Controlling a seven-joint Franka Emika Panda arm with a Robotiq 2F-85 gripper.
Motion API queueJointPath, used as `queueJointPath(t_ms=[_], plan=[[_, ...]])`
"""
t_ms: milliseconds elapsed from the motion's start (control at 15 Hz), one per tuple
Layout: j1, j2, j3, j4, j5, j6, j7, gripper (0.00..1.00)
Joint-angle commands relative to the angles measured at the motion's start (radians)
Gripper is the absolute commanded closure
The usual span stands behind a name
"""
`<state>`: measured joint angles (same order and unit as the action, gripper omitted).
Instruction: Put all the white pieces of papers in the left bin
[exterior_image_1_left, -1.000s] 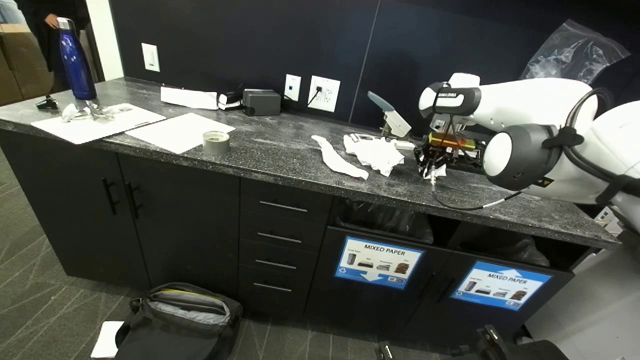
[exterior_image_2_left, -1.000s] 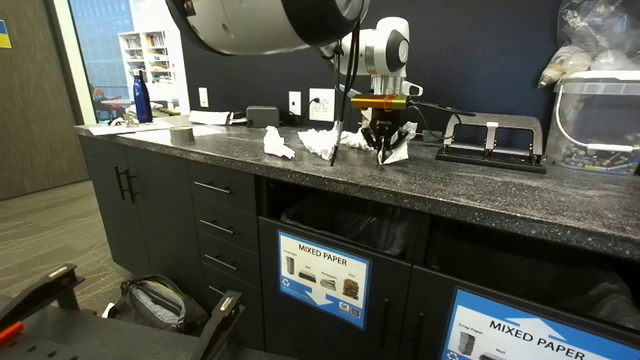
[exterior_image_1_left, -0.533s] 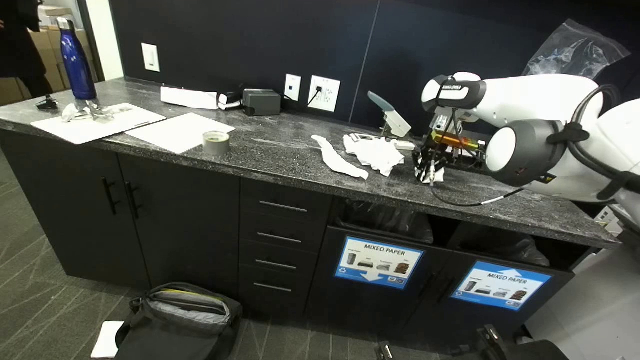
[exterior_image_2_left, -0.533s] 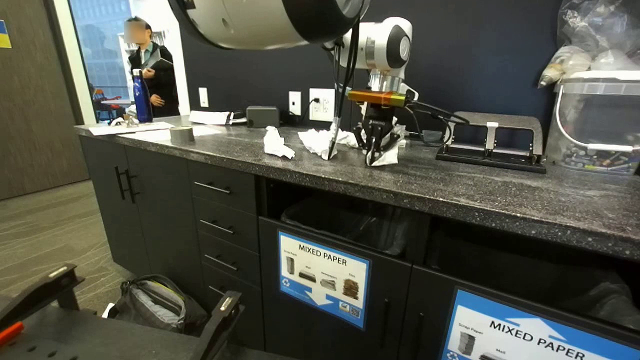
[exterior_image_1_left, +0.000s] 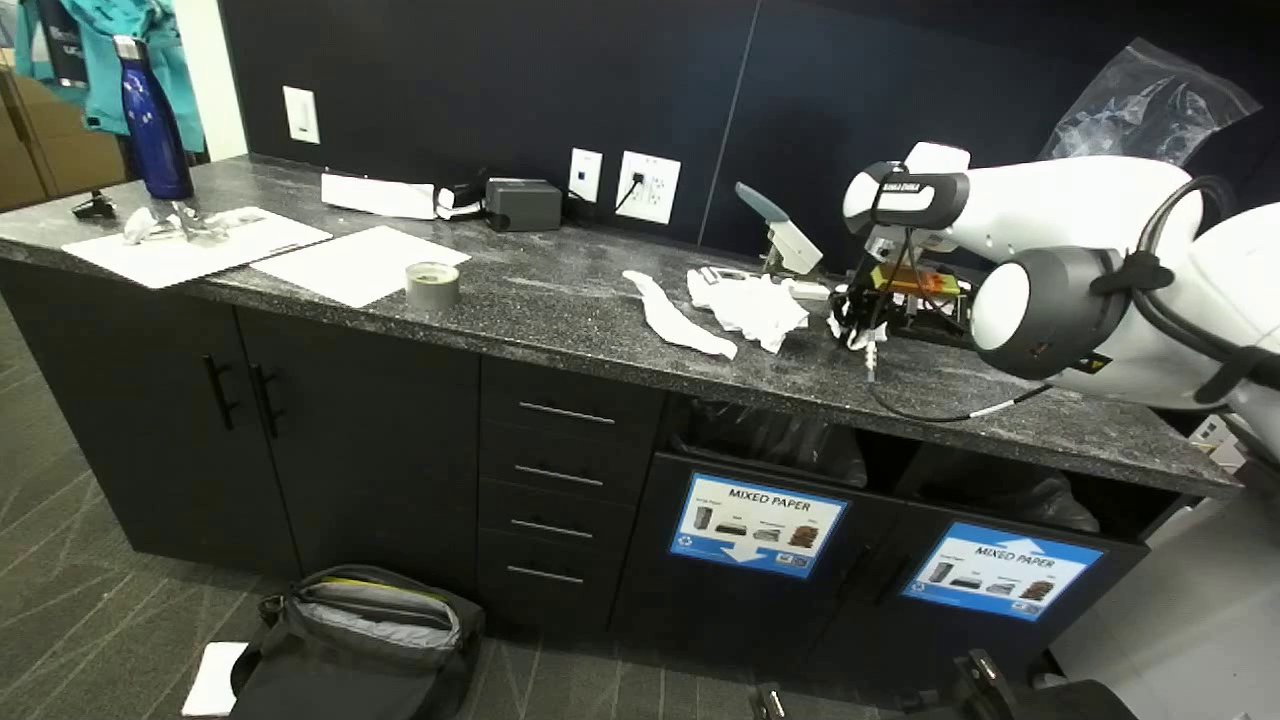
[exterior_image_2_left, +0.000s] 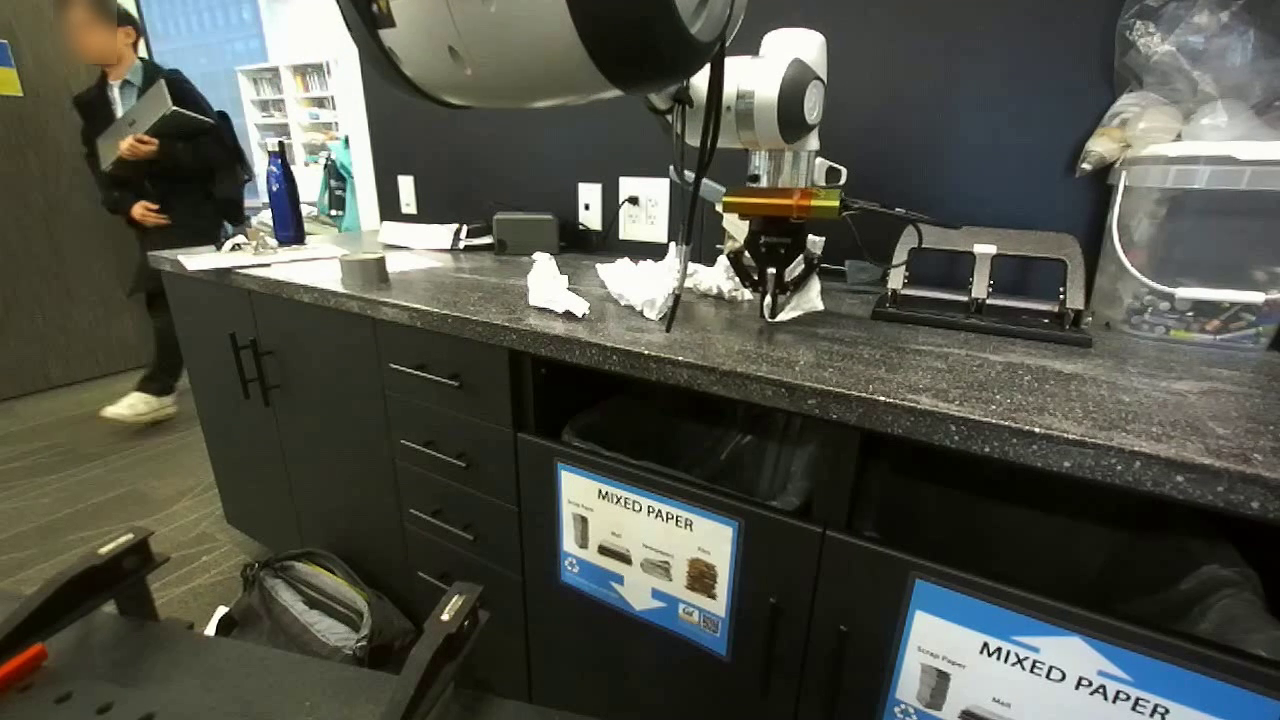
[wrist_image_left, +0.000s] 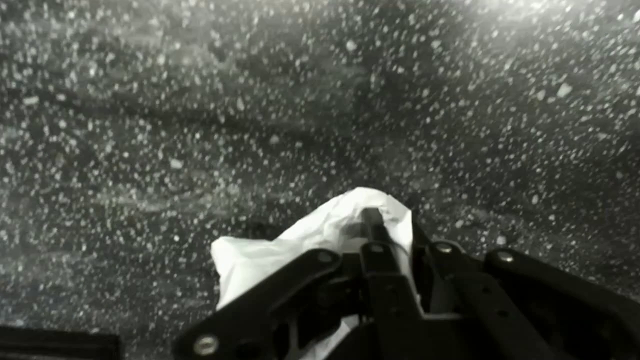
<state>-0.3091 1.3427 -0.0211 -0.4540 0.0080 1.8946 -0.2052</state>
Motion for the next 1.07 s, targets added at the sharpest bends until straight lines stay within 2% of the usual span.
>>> queueJointPath(t_ms=[0,67,1000], plan=[[-0.007,-0.002,0.013,0.003,0.007,-0.005,-0.077,0.89],[-0.016,-0.028,0.038,-0.023,0.028,-0.118,-0.111,0.89],[-0.03,-0.088,0.069,-0.021,0.035,-0.978,-0.356,0.9]])
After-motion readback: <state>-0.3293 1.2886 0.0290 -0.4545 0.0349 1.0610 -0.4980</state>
